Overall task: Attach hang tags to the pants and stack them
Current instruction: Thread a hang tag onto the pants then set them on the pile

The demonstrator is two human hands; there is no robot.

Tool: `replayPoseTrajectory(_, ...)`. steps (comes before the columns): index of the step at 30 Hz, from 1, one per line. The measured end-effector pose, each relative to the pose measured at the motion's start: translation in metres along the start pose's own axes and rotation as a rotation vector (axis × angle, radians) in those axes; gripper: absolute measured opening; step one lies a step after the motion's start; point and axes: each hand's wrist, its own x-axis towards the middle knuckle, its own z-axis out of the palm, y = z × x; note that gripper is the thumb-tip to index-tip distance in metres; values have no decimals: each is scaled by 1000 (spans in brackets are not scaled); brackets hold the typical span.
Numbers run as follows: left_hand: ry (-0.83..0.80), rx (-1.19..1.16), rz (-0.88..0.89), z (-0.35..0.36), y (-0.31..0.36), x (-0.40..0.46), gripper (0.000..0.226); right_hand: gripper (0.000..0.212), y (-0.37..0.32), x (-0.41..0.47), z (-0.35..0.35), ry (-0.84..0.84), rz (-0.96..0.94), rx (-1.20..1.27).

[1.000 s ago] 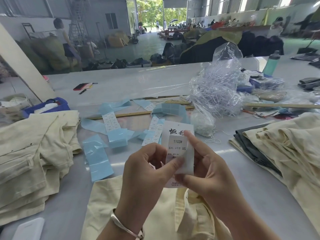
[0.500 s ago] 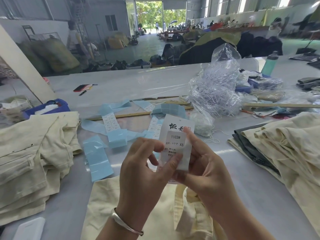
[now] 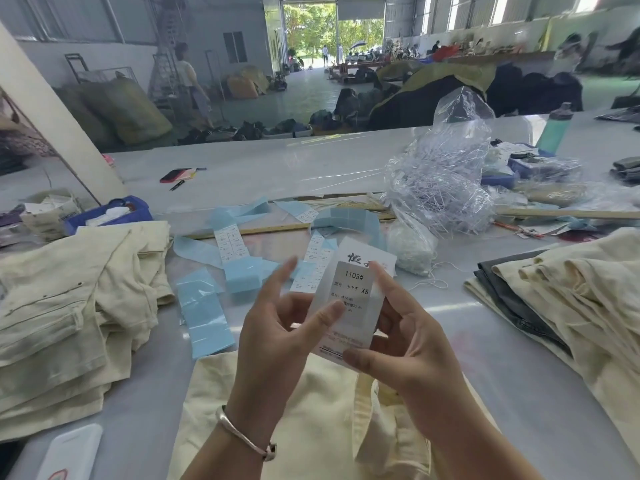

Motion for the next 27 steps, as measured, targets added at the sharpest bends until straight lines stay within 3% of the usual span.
replayPoseTrajectory(2,-110,-266,-148,-2,-1,1,50,97,-1,1,0,4,-8,-45)
replayPoseTrajectory(4,-220,-343,-199,-3,-2,-1,35,92,-3,2,0,8,-8,-20)
replayPoseTrajectory(9,-332,-332,-182,6,-8,-7,39,69,-9,9,1,31,89,273)
replayPoseTrajectory(14,-243,-173,-61,15,-10,-14,26,72,-9,18,-2,77,175,321)
replayPoseTrajectory(19,-191,-21,0,21,-5,-15,41,74,-11,23,-1,106,125,269)
replayPoseTrajectory(27,-334,-182,-36,19,-13,-12,21,36,-10,32,-1,236,95,205)
